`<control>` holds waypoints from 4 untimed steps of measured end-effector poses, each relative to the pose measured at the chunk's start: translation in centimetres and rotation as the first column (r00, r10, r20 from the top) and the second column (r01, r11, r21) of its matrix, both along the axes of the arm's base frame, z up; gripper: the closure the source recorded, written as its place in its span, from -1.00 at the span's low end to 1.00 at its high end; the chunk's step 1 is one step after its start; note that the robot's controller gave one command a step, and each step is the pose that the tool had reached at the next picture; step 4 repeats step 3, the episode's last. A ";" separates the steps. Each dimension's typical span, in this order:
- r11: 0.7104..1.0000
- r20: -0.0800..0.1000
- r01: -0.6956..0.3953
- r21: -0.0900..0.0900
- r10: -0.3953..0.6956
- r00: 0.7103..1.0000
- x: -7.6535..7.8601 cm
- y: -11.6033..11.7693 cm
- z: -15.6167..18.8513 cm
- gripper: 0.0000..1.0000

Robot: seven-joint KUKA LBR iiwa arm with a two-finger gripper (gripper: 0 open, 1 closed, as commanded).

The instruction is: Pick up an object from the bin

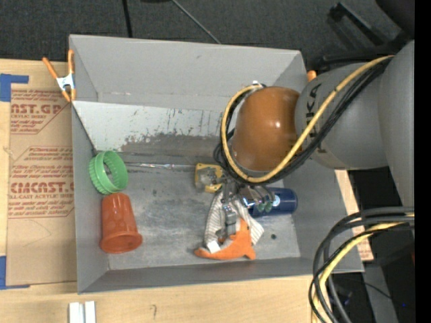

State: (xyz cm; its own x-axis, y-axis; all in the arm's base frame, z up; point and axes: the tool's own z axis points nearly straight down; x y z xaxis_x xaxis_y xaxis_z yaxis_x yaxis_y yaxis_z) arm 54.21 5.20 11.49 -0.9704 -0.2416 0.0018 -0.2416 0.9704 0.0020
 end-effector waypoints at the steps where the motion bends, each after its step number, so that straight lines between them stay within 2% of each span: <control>1: 0.998 0.002 -0.062 -0.001 0.062 0.998 0.2 -5.2 -4.5 1.00; 2: 0.998 0.002 -0.062 0.000 0.062 0.998 0.2 -5.2 -4.5 1.00; 3: 0.997 0.007 -0.083 -0.001 0.083 0.996 -0.1 -6.0 10.3 1.00; 4: 0.997 0.007 -0.083 -0.001 0.083 0.996 -0.1 -6.0 10.3 1.00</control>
Offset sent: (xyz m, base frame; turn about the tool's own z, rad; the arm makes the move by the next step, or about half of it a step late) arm 0.0000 0.0000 0.0000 0.0000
